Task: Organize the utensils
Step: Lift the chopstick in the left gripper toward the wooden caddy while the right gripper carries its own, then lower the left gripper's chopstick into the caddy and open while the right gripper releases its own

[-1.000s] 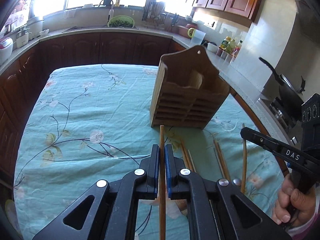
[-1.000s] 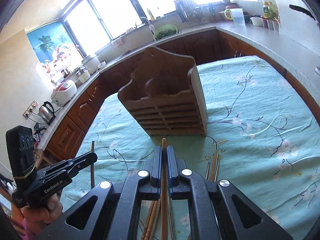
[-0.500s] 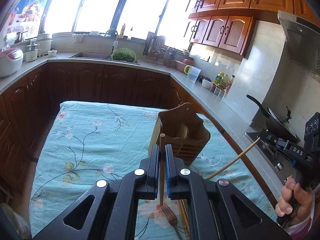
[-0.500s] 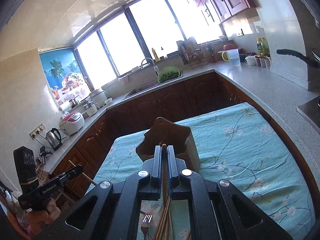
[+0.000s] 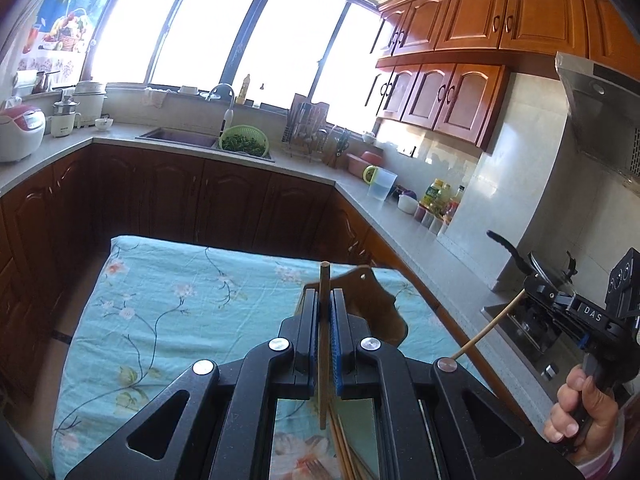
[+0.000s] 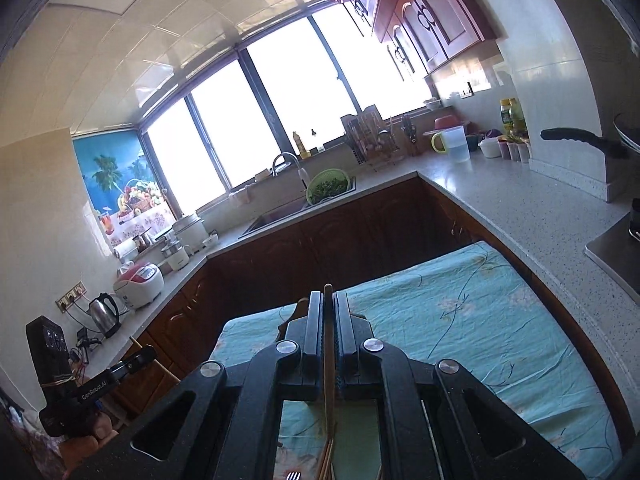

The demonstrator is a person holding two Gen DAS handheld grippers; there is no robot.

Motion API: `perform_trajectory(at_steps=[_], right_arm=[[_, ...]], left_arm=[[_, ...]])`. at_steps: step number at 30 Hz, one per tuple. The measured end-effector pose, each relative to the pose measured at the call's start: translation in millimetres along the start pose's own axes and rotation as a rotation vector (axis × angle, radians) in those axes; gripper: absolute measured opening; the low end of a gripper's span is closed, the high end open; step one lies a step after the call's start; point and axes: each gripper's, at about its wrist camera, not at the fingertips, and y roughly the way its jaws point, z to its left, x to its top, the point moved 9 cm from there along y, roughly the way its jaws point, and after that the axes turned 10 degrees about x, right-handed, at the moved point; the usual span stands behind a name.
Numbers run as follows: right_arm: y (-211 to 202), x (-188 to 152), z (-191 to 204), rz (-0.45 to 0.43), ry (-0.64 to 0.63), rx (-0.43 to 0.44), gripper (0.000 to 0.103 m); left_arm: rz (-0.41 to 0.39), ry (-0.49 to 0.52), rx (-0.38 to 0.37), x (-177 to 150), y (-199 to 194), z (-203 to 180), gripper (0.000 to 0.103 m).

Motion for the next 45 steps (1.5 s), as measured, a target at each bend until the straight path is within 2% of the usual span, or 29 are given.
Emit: perform_trajectory(at_steps=[7, 11, 16, 21, 25, 29, 32, 34, 39, 40, 41, 43, 44, 45], right_arm=[[14.9, 48.7, -5.8, -0.095, -0.004, -0.007, 0.005], [44.0, 56.4, -17.4, -0.087, 0.007, -0.021, 0.005], [88.4, 35.3, -37.1, -0.032, 0.030, -0.033, 0.005], [123.4, 3.3, -58.4, 0.045, 0.067, -0.047, 0.005], [137.4, -12.1, -69.4, 0.088, 0.086, -0.050, 0.005], [137.9, -11.2, -75.3, 0.082, 0.084, -0.063, 0.005], [139.5, -8.2, -75.5, 0.089, 0.081, -0.073, 0.005], [140.6, -6.8, -76.1, 0.092, 0.081, -0.069, 0.005], [141.9, -6.4, -75.3, 0.099, 0.080, -0.072, 0.006], [143.6, -8.1, -75.7, 0.109, 0.086, -0.069, 0.010], [145.0, -9.9, -76.5, 0.116, 0.092, -0.066, 0.010], [145.4, -12.9, -77.6, 0.119, 0.103, -0.057, 0.012], [144.7, -13.9, -78.3, 0.120, 0.110, -0.054, 0.014], [142.8, -14.1, -79.1, 0.116, 0.118, -0.050, 0.023]], left_arm=[[-0.115, -0.030, -0.006, 42.6, 18.3, -2.1, 0.004], [-0.146, -0.055, 0.004, 54.0, 49.0, 1.8, 0.004], [-0.093, -0.095, 0.015, 37.9, 110.9, 5.7, 0.004], [0.014, -0.101, 0.041, 4.6, 176.4, 9.3, 0.004], [0.062, -0.116, 0.042, -13.8, 211.2, 13.7, 0.004], [0.086, -0.112, 0.048, -18.3, 234.7, 16.1, 0.004], [0.079, -0.107, 0.055, -6.7, 243.5, 16.7, 0.005], [0.077, -0.108, 0.053, 3.7, 234.3, 10.4, 0.005], [0.078, -0.103, 0.051, 7.0, 230.5, 6.1, 0.005], [0.083, -0.102, 0.051, 5.4, 223.8, 6.2, 0.005], [0.090, -0.101, 0.052, 5.4, 225.0, 5.6, 0.006], [0.100, -0.102, 0.049, 4.5, 222.8, 6.5, 0.014], [0.100, -0.105, 0.049, 5.8, 221.6, 7.5, 0.023], [0.094, -0.109, 0.051, 7.7, 218.1, 9.2, 0.031]])
